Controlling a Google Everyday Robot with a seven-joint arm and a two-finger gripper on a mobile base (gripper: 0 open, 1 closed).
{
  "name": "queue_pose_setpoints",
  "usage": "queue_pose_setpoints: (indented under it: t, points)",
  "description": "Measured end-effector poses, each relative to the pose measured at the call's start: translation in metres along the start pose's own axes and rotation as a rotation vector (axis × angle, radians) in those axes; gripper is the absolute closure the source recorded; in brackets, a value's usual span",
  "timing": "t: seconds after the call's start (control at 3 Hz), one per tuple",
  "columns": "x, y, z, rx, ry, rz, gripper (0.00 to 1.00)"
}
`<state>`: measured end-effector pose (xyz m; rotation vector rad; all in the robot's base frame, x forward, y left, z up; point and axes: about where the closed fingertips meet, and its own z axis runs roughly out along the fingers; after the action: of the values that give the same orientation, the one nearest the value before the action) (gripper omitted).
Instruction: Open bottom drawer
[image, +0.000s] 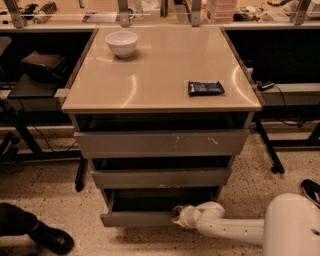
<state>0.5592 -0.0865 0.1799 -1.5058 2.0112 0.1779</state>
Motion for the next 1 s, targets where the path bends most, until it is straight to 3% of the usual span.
queue_pose_setpoints:
  t: [0.67,1.0]
  points:
    - [-0.004,0.001,-0.004,-0.001,0.0,0.0,1.0]
    - [0.008,0.02,-0.012,0.017,-0.017,0.005,1.0]
